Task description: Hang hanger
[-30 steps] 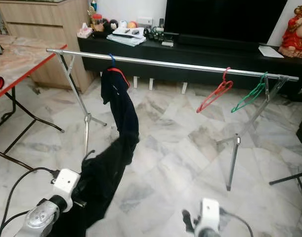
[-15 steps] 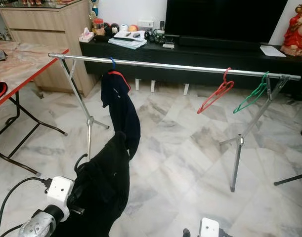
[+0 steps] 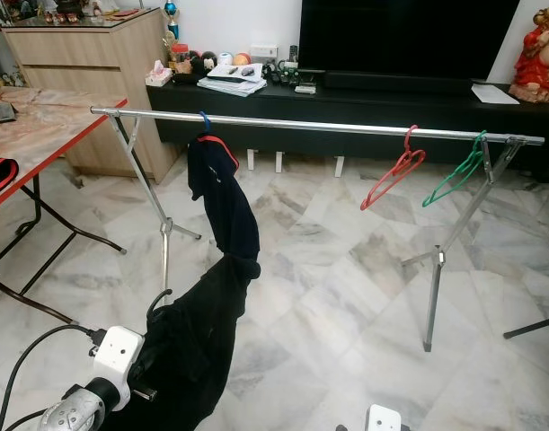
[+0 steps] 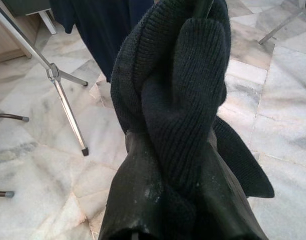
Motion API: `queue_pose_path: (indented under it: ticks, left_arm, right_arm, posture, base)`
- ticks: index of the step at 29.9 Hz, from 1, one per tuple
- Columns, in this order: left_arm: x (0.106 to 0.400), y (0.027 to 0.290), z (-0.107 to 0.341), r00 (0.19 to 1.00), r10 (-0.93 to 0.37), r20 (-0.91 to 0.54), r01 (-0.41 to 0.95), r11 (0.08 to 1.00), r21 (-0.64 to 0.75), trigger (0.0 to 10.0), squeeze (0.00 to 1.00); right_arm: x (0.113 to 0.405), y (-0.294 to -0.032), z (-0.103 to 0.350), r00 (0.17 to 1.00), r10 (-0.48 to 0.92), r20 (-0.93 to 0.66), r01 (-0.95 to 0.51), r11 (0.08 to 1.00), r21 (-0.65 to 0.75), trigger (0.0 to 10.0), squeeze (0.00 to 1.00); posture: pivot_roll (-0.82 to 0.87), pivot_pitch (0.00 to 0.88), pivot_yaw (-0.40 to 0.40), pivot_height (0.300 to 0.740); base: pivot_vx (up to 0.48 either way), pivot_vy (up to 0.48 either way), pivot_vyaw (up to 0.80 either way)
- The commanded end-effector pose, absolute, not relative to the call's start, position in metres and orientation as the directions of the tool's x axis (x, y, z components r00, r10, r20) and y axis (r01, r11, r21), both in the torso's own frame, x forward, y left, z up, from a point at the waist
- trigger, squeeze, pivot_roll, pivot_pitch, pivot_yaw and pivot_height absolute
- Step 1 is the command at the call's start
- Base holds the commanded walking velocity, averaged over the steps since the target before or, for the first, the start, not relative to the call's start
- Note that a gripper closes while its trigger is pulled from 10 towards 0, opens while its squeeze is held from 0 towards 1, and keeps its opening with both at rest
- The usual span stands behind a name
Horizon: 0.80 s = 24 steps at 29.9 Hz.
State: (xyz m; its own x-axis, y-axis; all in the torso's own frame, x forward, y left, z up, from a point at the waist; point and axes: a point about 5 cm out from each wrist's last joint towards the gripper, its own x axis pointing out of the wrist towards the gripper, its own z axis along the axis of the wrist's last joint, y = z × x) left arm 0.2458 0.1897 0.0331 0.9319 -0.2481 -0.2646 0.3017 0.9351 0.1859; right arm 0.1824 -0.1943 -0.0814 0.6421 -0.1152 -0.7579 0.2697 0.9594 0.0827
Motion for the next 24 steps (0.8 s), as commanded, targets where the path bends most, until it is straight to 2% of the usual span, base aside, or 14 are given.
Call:
queue_pose_path:
  ticks: [1,8,13,16,24]
  left_arm:
    - [0.2528,0.1889,0.0449,0.939,-0.261,-0.225,0.309,0.928,0.21,10.0,0.0]
    - [0.2541,0.1876,0.0459,0.938,-0.263,-0.225,0.31,0.928,0.207,10.0,0.0]
    - [0.2535,0.1871,0.0457,0.934,-0.271,-0.231,0.319,0.926,0.202,10.0,0.0]
    - [0.2541,0.1869,0.0454,0.934,-0.272,-0.233,0.32,0.926,0.202,10.0,0.0]
    - [0.2566,0.1836,0.0457,0.932,-0.28,-0.232,0.326,0.925,0.196,10.0,0.0]
  right_arm:
    - [0.1801,-0.1948,-0.0829,0.627,-0.124,-0.769,0.291,0.953,0.083,10.0,0.0]
    - [0.1806,-0.1949,-0.0828,0.622,-0.122,-0.773,0.291,0.953,0.084,10.0,0.0]
    - [0.1777,-0.1978,-0.0842,0.609,-0.122,-0.784,0.301,0.95,0.086,10.0,0.0]
    - [0.1764,-0.2006,-0.0844,0.604,-0.123,-0.788,0.303,0.949,0.084,10.0,0.0]
    - [0.1751,-0.202,-0.0851,0.592,-0.115,-0.798,0.293,0.953,0.081,10.0,0.0]
  posture:
    - [0.03,0.027,0.028,0.74]
    - [0.04,0.04,0.023,0.74]
    - [0.04,0.047,0.019,0.74]
    - [0.04,0.047,0.019,0.74]
    - [0.04,0.045,0.017,0.74]
  base:
    - [0.0,0.0,0.0]
    - [0.192,0.0,0.0]
    - [0.319,0.0,0.0]
    - [0.349,0.0,-0.8]
    - [0.363,0.0,0.0]
